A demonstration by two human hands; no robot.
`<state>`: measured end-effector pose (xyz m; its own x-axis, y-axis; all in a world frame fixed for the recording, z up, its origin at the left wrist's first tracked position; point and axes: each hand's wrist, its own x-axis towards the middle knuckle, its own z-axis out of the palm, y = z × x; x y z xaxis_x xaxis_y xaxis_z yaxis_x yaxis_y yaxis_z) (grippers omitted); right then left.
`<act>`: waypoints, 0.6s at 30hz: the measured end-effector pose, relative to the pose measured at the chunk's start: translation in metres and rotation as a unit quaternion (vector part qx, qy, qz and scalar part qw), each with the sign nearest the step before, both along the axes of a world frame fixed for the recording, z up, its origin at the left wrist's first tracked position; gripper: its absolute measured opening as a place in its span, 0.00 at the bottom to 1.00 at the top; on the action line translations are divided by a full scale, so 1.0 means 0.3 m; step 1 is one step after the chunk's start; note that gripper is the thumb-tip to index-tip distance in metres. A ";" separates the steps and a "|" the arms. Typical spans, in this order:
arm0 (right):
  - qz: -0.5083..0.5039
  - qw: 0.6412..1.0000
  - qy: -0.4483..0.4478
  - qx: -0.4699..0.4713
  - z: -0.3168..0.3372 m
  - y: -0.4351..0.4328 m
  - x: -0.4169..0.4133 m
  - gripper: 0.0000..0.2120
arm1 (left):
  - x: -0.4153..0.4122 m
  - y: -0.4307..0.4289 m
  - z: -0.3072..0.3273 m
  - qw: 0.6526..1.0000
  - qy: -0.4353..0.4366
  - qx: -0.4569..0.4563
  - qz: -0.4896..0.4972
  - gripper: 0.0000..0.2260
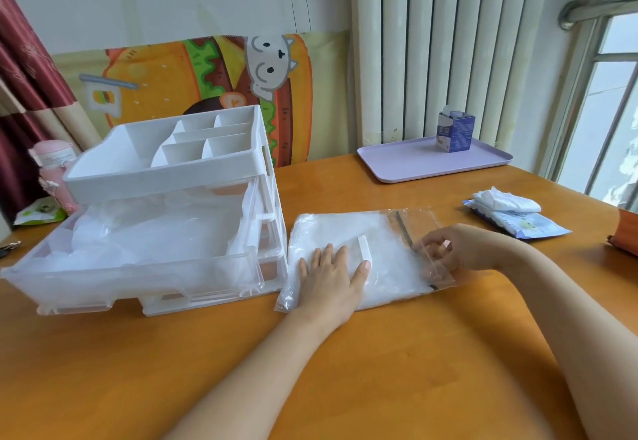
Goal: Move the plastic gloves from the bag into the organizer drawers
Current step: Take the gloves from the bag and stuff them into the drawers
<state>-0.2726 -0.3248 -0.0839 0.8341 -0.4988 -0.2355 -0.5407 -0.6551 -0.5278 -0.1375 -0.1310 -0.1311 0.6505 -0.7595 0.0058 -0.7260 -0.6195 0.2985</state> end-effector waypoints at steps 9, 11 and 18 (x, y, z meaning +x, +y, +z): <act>-0.008 0.997 -0.049 -0.059 -0.016 0.005 0.001 0.04 | 0.003 0.003 0.000 1.000 0.014 -0.026 0.003 0.28; -0.043 0.992 -0.119 0.007 -0.005 -0.002 -0.011 0.02 | 0.003 0.006 0.002 0.999 0.024 -0.035 0.002 0.29; -0.135 0.911 -0.326 0.212 0.045 -0.019 -0.065 0.03 | 0.000 0.007 0.010 0.998 0.044 -0.035 0.004 0.34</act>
